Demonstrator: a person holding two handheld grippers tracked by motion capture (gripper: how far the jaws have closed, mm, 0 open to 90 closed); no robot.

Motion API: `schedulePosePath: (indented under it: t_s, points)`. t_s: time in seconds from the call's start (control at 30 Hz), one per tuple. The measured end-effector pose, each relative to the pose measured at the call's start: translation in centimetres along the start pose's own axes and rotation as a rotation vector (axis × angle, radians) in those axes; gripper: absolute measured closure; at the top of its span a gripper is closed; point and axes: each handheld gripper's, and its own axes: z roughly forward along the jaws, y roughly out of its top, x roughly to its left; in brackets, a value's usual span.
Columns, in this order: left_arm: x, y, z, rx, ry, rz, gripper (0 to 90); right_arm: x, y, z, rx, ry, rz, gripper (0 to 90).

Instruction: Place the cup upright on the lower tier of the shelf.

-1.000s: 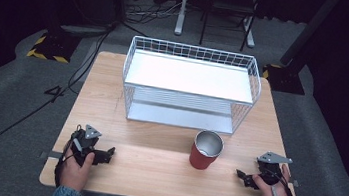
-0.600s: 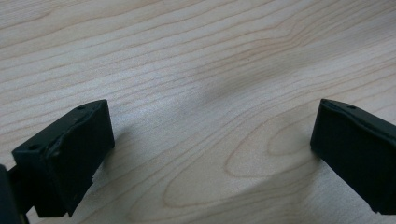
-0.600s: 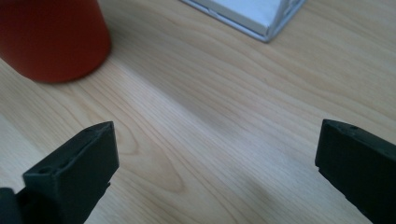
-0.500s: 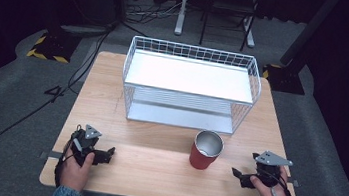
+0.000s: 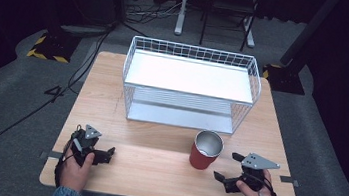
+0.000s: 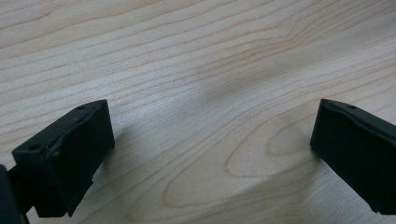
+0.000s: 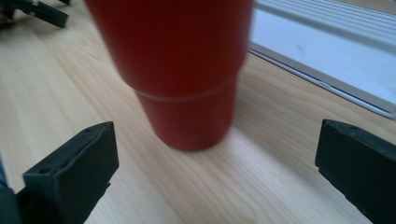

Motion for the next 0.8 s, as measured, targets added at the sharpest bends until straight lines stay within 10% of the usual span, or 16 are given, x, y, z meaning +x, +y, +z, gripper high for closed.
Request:
schedulePosePath:
  t_s: [0.8]
  points:
    - [0.0, 0.0, 0.0, 0.000, 0.000, 0.000, 0.0, 1.8, 0.0, 5.7, -0.100, 0.039, 0.075, 0.0]
